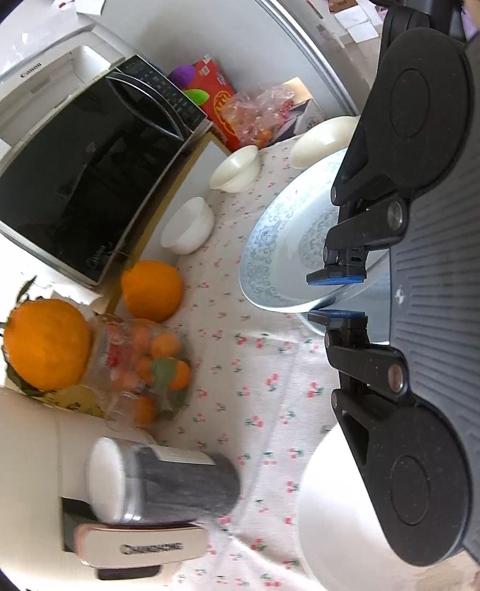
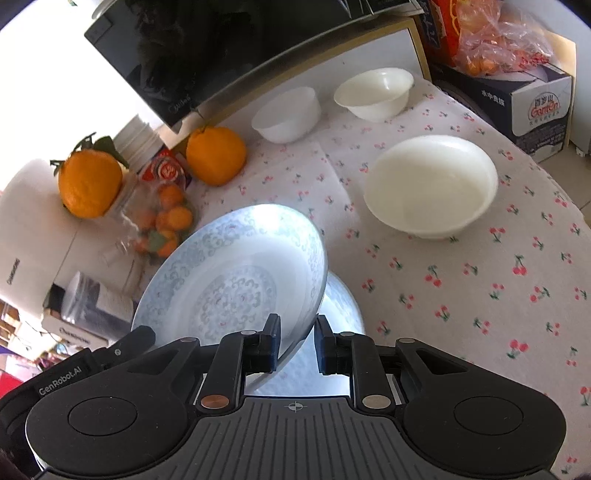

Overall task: Organize plates and bowls
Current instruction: 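Carry the blue-patterned plate over the other blue plate and lower it, then set the plate onto the other blue plate and open both tools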

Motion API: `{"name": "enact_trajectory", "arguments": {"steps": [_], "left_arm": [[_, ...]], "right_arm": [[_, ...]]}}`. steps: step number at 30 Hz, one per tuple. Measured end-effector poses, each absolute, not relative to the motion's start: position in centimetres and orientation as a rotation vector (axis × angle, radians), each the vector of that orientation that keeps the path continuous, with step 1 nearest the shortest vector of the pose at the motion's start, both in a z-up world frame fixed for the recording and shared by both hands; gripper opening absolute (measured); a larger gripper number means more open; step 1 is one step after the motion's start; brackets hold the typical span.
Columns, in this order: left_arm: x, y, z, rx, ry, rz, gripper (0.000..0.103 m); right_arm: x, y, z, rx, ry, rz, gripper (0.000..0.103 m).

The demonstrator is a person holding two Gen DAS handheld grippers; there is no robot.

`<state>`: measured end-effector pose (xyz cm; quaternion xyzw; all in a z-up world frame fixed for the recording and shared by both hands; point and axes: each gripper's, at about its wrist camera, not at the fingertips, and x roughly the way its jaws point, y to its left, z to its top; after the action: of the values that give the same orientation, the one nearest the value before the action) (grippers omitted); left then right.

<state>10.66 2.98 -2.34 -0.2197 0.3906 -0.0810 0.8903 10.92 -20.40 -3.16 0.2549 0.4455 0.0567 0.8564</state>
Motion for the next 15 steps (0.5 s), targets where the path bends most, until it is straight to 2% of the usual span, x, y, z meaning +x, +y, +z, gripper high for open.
{"name": "enact_trajectory", "arguments": {"steps": [15], "left_arm": [[9.0, 1.8, -3.1, -0.37, 0.878, -0.171, 0.011]], "right_arm": [[9.4, -20.7, -3.5, 0.464, 0.991, 0.121, 0.02]]}}
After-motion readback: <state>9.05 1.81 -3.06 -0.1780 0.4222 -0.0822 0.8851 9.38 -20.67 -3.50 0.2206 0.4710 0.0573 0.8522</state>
